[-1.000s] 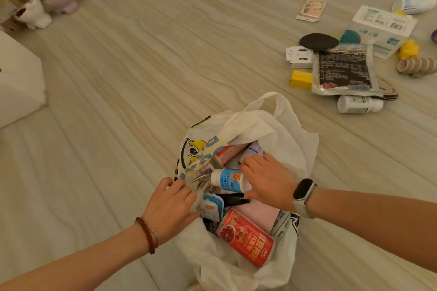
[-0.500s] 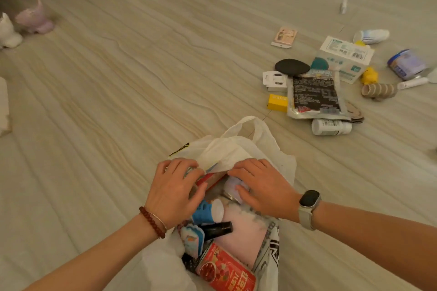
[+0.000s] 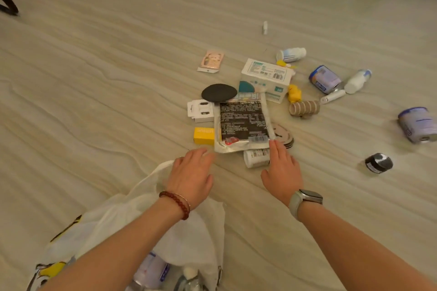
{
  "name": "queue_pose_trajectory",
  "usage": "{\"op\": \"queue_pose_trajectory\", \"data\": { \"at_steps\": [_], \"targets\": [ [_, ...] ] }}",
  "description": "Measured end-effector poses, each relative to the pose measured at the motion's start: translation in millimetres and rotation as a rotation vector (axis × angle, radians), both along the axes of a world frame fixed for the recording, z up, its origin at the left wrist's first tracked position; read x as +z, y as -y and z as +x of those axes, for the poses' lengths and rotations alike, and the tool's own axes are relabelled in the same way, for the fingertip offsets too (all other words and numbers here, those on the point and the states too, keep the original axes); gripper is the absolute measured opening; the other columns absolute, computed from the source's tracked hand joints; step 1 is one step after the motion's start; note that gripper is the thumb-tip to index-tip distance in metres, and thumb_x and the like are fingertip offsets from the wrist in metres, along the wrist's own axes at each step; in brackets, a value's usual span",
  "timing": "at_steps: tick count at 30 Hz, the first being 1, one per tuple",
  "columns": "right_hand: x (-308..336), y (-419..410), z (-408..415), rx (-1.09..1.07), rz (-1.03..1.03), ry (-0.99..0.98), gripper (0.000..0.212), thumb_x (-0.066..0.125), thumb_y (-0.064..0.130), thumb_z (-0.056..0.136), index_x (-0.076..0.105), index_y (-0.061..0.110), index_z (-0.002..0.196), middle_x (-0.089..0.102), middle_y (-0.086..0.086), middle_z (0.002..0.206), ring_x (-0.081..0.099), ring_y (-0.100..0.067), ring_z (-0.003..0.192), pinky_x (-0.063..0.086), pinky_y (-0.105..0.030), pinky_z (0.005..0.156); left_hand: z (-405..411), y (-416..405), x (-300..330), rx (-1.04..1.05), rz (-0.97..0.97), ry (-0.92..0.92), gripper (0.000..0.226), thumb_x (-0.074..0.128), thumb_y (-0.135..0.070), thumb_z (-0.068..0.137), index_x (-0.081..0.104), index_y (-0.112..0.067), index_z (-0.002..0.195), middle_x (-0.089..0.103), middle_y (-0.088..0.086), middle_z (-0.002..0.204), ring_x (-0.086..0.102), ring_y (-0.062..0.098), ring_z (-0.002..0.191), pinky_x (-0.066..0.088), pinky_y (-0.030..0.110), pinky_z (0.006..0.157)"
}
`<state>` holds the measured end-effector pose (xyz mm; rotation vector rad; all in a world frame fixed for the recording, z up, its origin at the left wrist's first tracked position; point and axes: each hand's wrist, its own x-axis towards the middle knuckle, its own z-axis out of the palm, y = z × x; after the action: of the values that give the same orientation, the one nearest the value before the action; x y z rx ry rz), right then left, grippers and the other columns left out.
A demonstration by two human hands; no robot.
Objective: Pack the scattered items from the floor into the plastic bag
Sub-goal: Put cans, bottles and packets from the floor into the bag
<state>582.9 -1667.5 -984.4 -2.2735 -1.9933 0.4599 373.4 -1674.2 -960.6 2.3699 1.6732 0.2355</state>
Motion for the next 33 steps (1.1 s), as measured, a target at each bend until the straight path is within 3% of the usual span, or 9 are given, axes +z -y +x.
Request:
{"op": "queue_pose_trajectory", "data": {
  "at_steps": [2,5,8,10,14,17,21,27,33],
  "targets": [
    [-8.3,-3.5,-0.2,-0.058,0.010,-0.083,0.075,0.048,0.020,0.087,0.002,0.010,0.145,0.010,-0.006,0.156,0.011,-0.022,0.143,0.019,-0.038,0.114,17.4,-25.8,-9.2,-0.001,-0.064,-0.065,0.057,0.052,-0.023,0.086,0.028,-0.019,0.138,0.029,0.006,0.148,0.028,0.024,0.135,0.032,0.042,0.102],
    [-16.5,-3.2,-0.5,-0.159,0.036,-0.193,0.078,0.054,0.027,0.087,0.004,0.010,0.145,0.019,-0.008,0.152,0.019,-0.024,0.140,0.029,-0.040,0.108,42.4,-61.2,-27.9,-0.016,-0.077,-0.206,0.068,0.049,-0.029,0.089,0.009,-0.024,0.144,0.004,-0.002,0.156,0.004,0.018,0.143,0.021,0.043,0.111],
    [-22.9,4.9,2.7,-0.123,0.040,-0.162,0.079,0.054,0.035,0.086,0.005,0.013,0.145,0.019,-0.007,0.151,0.022,-0.023,0.137,0.031,-0.038,0.106,61.4,-80.5,-44.2,-0.052,-0.095,-0.307,0.063,0.047,-0.028,0.091,0.011,-0.024,0.143,0.004,-0.002,0.156,0.003,0.017,0.143,0.017,0.045,0.112],
    [-26.1,10.5,6.7,-0.101,0.068,-0.104,0.078,0.056,0.038,0.084,0.012,0.016,0.144,0.022,-0.007,0.151,0.029,-0.025,0.135,0.033,-0.040,0.102,66.2,-85.5,-51.8,-0.074,-0.058,-0.319,0.049,0.042,-0.026,0.093,0.025,-0.023,0.139,0.017,0.000,0.154,0.015,0.017,0.141,0.022,0.043,0.109],
    [-33.3,20.6,17.7,-0.035,0.131,-0.051,0.064,0.070,0.030,0.074,0.043,0.016,0.130,0.052,-0.013,0.127,0.053,-0.032,0.110,0.045,-0.042,0.083,57.3,-83.0,-50.4,-0.146,0.127,-0.193,0.014,0.052,-0.017,0.089,0.062,-0.017,0.098,0.062,0.004,0.119,0.056,0.023,0.111,0.044,0.040,0.084],
    [-32.4,24.7,24.1,0.033,0.167,-0.103,0.070,0.067,0.025,0.077,0.033,0.020,0.138,0.055,-0.014,0.122,0.054,-0.032,0.103,0.049,-0.043,0.082,48.8,-83.9,-35.3,-0.139,0.202,-0.085,0.014,0.055,-0.011,0.082,0.068,-0.015,0.084,0.072,0.006,0.099,0.065,0.028,0.097,0.052,0.038,0.071],
    [-20.9,27.8,21.1,0.097,0.111,-0.188,0.075,0.048,0.031,0.090,-0.001,0.019,0.146,0.048,-0.007,0.127,0.041,-0.024,0.113,0.039,-0.034,0.097,42.5,-79.8,6.5,0.028,0.302,0.122,0.022,0.046,-0.018,0.086,0.068,-0.013,0.085,0.070,0.013,0.073,0.066,0.034,0.065,0.048,0.034,0.053],
    [5.2,27.9,3.0,-0.064,0.182,-0.428,0.054,0.059,0.028,0.085,0.041,0.013,0.133,0.049,-0.007,0.126,0.040,-0.021,0.117,0.036,-0.025,0.096,0.7,-74.1,69.7,0.409,0.360,0.481,0.020,0.048,-0.016,0.092,0.065,-0.009,0.097,0.067,0.019,0.078,0.057,0.037,0.069,0.042,0.036,0.060],
    [63.0,53.6,-46.2,0.033,0.120,-0.635,0.044,0.061,0.031,0.083,0.049,0.020,0.124,0.053,0.001,0.117,0.049,-0.012,0.104,0.043,-0.027,0.090,-76.0,-11.6,112.0,0.548,0.397,0.673,0.018,0.048,-0.008,0.090,0.063,-0.001,0.088,0.053,0.008,0.069,0.044,0.012,0.064,0.033,0.012,0.053]
  ]
}}
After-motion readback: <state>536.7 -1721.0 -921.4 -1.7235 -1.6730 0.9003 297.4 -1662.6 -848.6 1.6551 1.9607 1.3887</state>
